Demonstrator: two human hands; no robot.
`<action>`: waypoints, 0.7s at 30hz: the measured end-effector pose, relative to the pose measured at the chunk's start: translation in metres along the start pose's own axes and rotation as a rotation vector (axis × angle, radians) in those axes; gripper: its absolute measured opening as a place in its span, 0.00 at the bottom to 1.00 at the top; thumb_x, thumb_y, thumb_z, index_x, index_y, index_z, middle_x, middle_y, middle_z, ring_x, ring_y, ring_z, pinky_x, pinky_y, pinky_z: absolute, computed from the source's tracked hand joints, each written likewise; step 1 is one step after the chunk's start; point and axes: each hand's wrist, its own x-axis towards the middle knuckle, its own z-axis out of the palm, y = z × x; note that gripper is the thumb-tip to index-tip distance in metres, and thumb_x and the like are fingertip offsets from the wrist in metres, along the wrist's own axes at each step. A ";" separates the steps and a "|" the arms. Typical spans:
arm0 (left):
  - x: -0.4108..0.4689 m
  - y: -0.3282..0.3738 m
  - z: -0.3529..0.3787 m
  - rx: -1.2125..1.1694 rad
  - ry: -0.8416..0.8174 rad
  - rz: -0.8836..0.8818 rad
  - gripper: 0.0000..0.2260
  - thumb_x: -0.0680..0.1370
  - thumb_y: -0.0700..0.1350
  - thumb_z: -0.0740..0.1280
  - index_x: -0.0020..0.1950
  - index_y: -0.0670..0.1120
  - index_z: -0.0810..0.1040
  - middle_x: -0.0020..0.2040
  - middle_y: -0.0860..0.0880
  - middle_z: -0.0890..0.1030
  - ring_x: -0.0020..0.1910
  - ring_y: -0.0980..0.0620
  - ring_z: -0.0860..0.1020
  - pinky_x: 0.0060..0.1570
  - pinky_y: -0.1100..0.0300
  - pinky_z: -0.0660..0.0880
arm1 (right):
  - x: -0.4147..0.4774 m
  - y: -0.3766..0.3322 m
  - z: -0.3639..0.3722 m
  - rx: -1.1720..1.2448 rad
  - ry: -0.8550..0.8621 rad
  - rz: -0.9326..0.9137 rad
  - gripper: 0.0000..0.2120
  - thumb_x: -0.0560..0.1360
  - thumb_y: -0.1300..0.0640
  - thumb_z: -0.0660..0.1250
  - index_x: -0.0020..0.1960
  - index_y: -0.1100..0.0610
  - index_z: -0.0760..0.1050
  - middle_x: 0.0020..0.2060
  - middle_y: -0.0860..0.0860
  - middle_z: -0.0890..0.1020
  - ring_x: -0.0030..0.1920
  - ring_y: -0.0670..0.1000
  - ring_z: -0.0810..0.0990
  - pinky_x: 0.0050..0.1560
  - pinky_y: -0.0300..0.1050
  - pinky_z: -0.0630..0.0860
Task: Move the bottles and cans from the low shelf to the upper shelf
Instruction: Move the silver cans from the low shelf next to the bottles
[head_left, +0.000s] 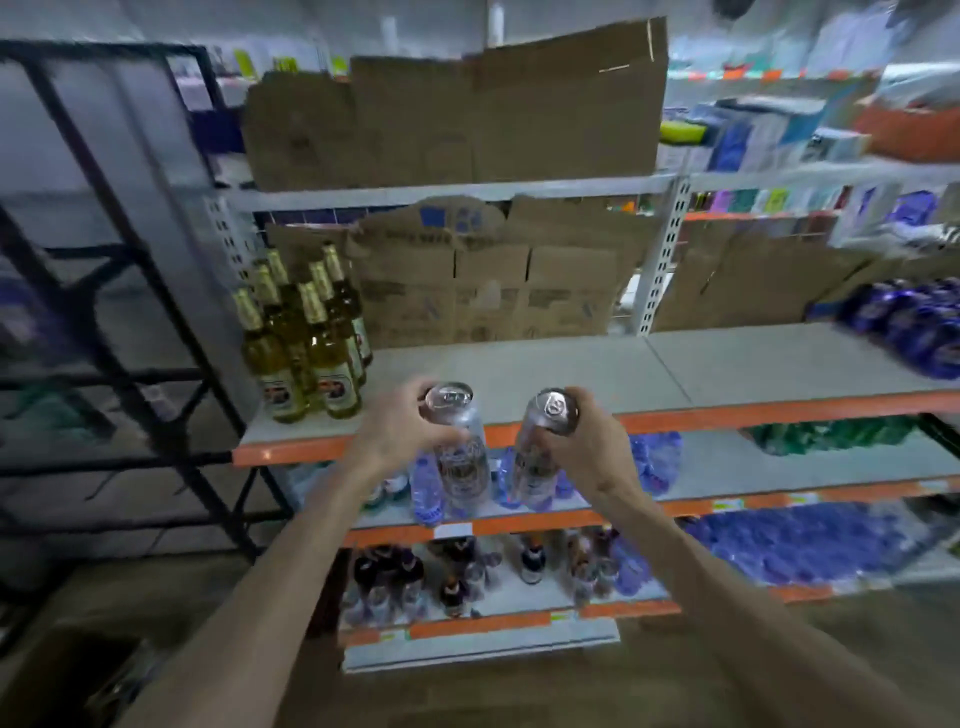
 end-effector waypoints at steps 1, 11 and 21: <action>-0.007 0.010 -0.013 -0.018 0.039 0.003 0.26 0.62 0.50 0.82 0.57 0.52 0.79 0.51 0.54 0.83 0.49 0.54 0.82 0.52 0.54 0.78 | -0.001 -0.013 -0.010 -0.005 0.011 -0.025 0.26 0.68 0.50 0.75 0.63 0.53 0.73 0.53 0.52 0.83 0.54 0.56 0.80 0.48 0.45 0.74; -0.039 0.041 -0.089 0.027 0.120 0.036 0.29 0.65 0.47 0.81 0.64 0.48 0.76 0.55 0.54 0.81 0.52 0.56 0.80 0.46 0.66 0.75 | -0.001 -0.090 -0.035 0.099 0.017 -0.140 0.28 0.66 0.50 0.77 0.63 0.55 0.72 0.52 0.51 0.82 0.50 0.52 0.80 0.53 0.54 0.79; 0.060 -0.028 -0.105 0.022 -0.007 -0.010 0.25 0.64 0.43 0.80 0.59 0.49 0.78 0.51 0.53 0.83 0.49 0.56 0.82 0.49 0.58 0.79 | 0.072 -0.094 0.043 0.096 -0.066 -0.070 0.27 0.68 0.55 0.75 0.64 0.54 0.72 0.52 0.50 0.81 0.50 0.51 0.79 0.51 0.50 0.78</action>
